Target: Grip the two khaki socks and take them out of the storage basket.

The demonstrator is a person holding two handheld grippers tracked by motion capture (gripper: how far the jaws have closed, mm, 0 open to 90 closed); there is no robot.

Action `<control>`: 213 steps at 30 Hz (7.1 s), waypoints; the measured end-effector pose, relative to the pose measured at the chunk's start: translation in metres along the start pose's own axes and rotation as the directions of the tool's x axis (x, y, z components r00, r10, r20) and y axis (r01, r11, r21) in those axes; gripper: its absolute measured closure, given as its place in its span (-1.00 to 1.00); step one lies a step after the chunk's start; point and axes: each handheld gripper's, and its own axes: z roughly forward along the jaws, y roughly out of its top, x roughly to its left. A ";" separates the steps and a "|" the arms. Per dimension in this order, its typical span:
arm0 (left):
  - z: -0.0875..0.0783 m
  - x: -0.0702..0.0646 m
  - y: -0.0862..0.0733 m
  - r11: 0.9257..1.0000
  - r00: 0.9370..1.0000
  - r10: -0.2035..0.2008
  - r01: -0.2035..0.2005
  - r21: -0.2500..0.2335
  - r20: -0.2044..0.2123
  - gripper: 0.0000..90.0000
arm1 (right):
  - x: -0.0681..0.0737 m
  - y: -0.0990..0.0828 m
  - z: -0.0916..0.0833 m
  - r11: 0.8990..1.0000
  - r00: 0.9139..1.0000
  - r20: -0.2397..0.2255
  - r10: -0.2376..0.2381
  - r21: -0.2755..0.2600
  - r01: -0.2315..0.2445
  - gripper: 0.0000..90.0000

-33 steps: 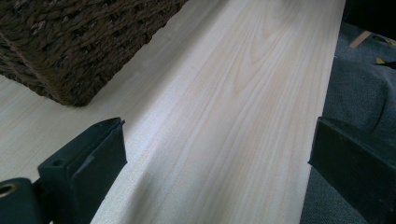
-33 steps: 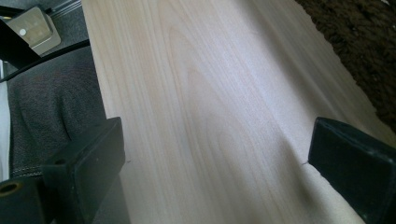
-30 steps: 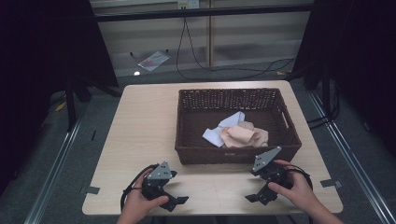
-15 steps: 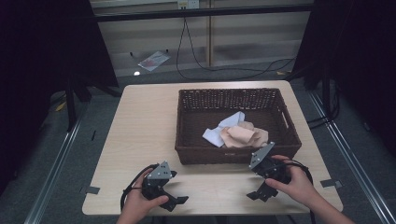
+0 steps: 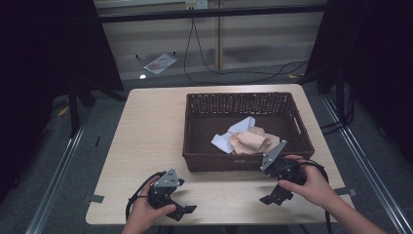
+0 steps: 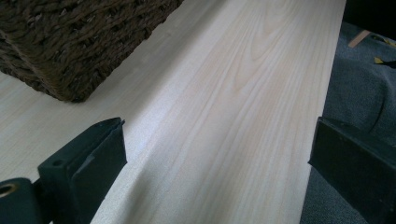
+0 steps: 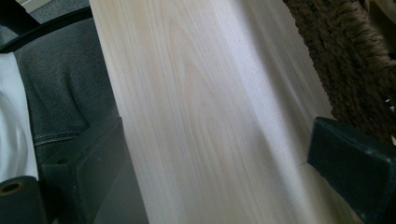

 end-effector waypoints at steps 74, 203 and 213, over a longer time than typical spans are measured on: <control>-0.003 0.001 -0.001 1.000 1.000 0.003 -0.003 -0.015 -0.008 -0.93 | -0.117 0.064 -0.029 0.967 0.959 0.144 0.243 0.044 -0.252 -0.77; -0.003 0.002 -0.001 1.000 1.000 0.001 -0.001 -0.005 -0.015 -0.93 | -0.028 0.071 -0.083 0.997 0.990 -0.139 -0.018 0.069 0.028 0.82; -0.003 0.002 -0.001 1.000 1.000 0.001 -0.001 -0.010 -0.017 -0.93 | -0.023 0.064 -0.059 0.994 0.988 -0.153 -0.033 0.094 0.048 0.82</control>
